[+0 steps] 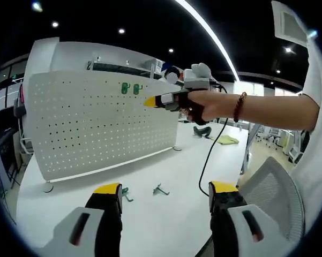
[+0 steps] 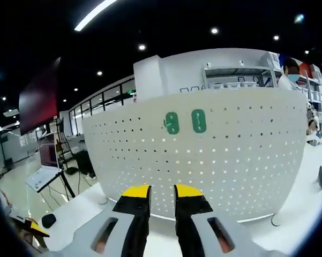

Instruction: Insert the hook assembly into the mounting plate slot until the hook locks in place.

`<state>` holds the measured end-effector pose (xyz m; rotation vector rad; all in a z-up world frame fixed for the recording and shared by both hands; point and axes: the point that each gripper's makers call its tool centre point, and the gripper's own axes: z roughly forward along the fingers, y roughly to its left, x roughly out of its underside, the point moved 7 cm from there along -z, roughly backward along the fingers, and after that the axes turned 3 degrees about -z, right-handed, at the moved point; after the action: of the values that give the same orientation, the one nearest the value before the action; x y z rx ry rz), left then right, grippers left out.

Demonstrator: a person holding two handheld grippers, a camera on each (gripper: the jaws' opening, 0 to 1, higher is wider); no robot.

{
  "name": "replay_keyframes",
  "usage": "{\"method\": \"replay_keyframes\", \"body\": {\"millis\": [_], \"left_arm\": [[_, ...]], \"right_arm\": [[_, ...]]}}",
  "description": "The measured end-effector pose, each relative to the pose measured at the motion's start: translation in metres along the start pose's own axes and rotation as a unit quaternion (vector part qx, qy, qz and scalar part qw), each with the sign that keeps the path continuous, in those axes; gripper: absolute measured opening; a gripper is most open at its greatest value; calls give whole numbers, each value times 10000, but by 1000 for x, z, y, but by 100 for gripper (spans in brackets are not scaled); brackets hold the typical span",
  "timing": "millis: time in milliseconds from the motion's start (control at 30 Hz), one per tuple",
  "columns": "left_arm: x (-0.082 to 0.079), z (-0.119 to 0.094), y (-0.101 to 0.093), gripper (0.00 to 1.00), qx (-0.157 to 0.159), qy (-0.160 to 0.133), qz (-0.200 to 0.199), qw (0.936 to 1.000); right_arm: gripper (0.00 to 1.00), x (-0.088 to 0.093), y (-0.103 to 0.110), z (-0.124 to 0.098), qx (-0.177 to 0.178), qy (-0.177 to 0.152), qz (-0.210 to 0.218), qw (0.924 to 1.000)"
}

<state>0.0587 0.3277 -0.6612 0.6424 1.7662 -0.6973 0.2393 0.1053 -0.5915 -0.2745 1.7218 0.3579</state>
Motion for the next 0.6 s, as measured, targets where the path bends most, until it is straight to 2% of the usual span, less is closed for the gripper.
{"method": "replay_keyframes", "body": {"millis": [100,200,600], "left_arm": [[2,3,2,65,-88,54,136,9999],[2,5,4,66,-75,35,80,9999],[8,19,11,64,-114,299,168,9993]], "right_arm": [[17,9,-2,-5,-28,47,71,10000],[18,14,-3,-9,-73,53,83,9999],[18,46,-4,-22,-212,255,164,9993]]}}
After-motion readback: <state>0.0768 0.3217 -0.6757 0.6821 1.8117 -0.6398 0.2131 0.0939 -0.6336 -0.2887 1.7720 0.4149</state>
